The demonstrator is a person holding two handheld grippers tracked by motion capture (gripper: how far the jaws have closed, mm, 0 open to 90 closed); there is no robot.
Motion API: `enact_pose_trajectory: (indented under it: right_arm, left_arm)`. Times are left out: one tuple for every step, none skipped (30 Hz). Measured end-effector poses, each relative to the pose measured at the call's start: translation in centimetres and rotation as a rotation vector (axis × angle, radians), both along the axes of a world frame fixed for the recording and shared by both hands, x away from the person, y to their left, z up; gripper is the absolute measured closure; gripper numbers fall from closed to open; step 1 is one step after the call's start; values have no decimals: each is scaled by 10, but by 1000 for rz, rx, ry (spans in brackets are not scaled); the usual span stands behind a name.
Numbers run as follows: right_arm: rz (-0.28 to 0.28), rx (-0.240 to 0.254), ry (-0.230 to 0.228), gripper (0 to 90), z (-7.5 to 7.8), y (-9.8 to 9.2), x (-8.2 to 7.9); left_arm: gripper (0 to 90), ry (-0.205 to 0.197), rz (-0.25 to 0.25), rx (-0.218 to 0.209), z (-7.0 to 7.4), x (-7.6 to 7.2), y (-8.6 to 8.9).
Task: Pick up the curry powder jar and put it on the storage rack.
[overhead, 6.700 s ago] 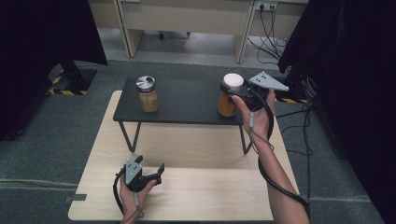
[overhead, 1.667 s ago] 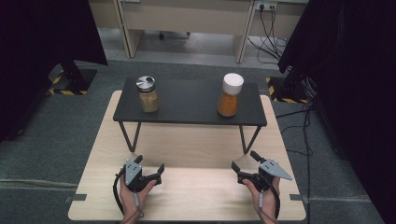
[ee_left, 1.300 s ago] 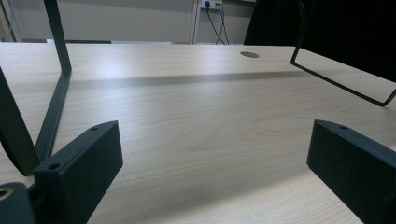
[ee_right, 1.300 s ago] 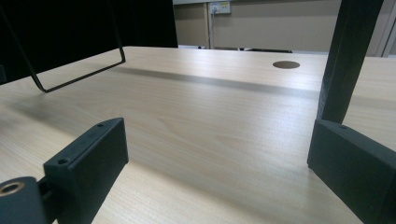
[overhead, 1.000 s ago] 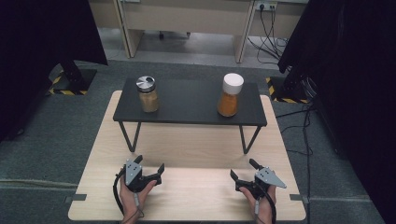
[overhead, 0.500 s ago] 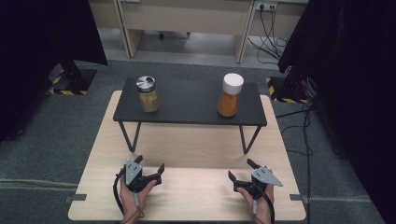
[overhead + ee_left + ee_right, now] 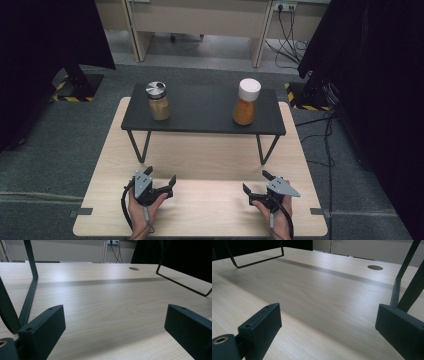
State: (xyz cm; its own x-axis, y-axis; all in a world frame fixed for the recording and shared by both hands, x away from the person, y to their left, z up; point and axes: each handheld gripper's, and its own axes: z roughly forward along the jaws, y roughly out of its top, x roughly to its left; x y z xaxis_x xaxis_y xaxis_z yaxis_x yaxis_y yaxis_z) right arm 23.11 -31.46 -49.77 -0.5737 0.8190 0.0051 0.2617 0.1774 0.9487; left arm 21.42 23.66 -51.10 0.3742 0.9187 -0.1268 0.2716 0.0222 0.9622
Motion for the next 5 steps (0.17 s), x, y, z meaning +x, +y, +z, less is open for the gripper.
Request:
enact_pose_trajectory:
  right_arm:
    - [0,1,0,68,0,0,0]
    - [-1,2,-2,68,0,0,0]
    - [0,2,-8,68,-1,0,-1]
    - [0,2,-8,68,-1,0,-1]
    - [3,-1,-9,68,-1,0,-1]
  left_arm:
    - [25,0,0,-1,0,0,0]
    - [26,1,-1,-2,0,0,0]
    - [26,0,-1,-1,0,0,0]
    - [25,0,-1,-1,0,0,0]
    - [25,-1,-1,1,0,0,0]
